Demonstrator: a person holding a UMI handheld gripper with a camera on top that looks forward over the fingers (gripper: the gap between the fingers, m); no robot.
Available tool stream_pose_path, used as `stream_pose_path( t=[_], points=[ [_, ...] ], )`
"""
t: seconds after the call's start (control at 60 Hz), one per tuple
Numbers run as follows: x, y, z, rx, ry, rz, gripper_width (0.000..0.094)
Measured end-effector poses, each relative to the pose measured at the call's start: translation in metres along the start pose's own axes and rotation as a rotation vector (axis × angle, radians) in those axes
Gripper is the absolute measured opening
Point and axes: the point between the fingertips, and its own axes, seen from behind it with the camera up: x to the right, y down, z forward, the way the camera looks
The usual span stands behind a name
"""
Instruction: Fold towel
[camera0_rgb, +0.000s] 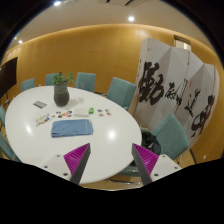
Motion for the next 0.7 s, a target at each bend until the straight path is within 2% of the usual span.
stream_pose_path(
  t=[0.133, 0.417, 0.567, 0.7],
  points=[
    [-0.007, 0.018, 0.005, -0.05, 0.014, -0.011, 0.087],
    [-0.122, 0.1, 0.068, -0.153, 0.0, -0.007, 0.0857],
    [-0.244, 0.141, 0.1, -0.218, -0.131, -0.007, 0.0862],
    [-0.35, 0.136, 0.142, -0.199, -0.261, -0.028, 0.0874]
  ],
)
